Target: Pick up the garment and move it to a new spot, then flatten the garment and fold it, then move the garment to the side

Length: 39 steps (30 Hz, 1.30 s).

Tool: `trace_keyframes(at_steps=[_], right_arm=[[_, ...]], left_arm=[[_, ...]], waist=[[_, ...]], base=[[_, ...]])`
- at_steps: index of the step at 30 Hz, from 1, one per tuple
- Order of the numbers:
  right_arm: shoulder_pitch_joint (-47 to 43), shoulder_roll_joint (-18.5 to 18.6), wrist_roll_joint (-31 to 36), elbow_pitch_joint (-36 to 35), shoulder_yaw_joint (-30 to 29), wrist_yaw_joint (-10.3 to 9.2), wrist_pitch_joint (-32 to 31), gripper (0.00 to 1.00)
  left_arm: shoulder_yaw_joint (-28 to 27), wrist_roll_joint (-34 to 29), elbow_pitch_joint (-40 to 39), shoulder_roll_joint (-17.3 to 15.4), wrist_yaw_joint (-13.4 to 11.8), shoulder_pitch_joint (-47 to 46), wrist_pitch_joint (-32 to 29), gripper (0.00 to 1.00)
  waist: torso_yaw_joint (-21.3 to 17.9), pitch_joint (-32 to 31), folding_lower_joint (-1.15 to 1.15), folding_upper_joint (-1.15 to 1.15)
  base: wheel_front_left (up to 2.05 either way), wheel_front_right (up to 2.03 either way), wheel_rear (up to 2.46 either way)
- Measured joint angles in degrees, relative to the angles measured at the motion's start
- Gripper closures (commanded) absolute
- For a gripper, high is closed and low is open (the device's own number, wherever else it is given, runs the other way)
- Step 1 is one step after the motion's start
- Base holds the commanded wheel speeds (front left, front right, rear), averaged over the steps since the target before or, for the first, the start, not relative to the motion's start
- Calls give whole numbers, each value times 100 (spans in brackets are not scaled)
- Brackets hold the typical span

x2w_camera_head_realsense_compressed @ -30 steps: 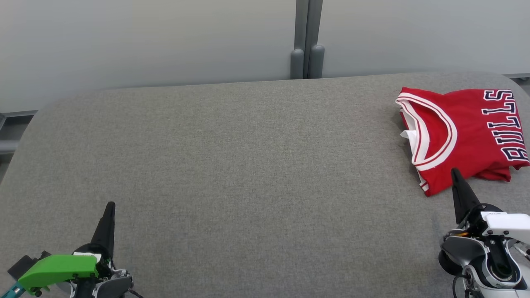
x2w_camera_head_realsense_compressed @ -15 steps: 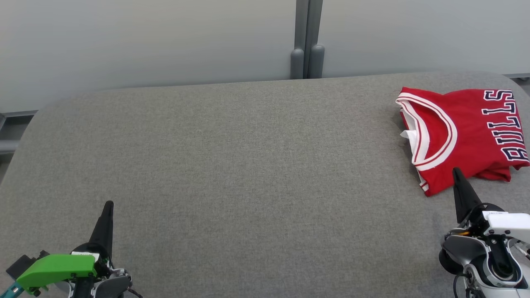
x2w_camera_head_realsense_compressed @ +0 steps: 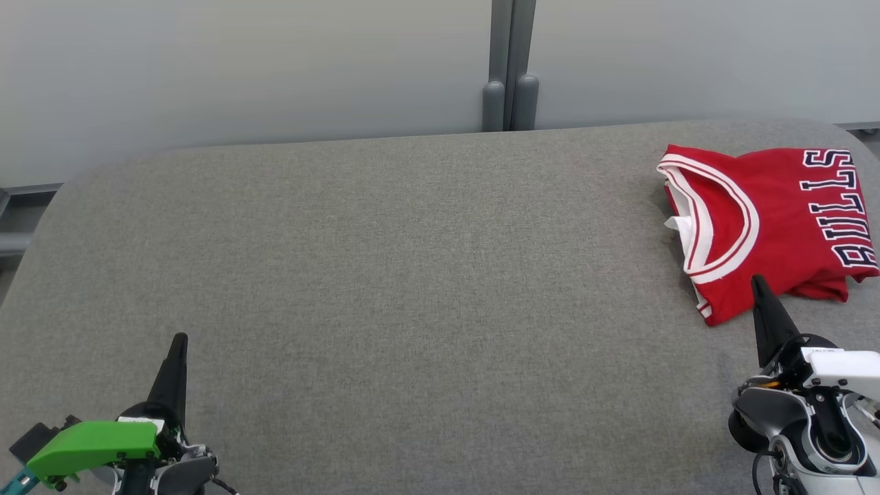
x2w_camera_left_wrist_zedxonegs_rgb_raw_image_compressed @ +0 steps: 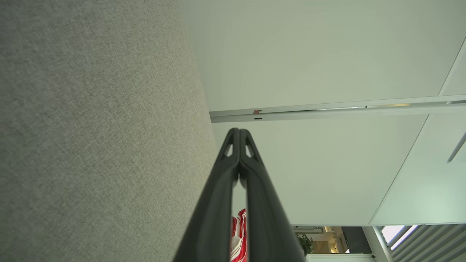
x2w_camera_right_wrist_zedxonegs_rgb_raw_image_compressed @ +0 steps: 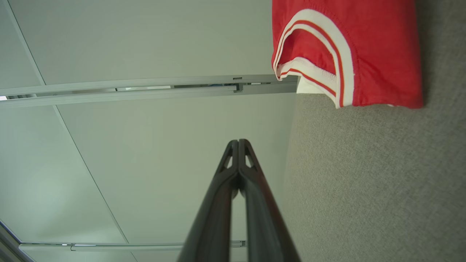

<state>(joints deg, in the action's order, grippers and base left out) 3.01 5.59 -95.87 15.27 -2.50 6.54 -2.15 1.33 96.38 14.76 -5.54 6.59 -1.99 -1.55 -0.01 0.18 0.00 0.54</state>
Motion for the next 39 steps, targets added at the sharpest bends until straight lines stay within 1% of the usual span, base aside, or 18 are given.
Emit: trace_keyframes(at_steps=[31,39], right_arm=[[4,-5,0,42,-21,1,-15,100],[4,-7,1,51,-25,1,-16,100]], left_arm=[[-34,0,90,1,7,-47,-48,100],[-41,0,99,1,45,-48,-48,100]], waist=[[0,-2,0,0],[0,-3,0,0]], base=[[0,0,0],[0,0,0]])
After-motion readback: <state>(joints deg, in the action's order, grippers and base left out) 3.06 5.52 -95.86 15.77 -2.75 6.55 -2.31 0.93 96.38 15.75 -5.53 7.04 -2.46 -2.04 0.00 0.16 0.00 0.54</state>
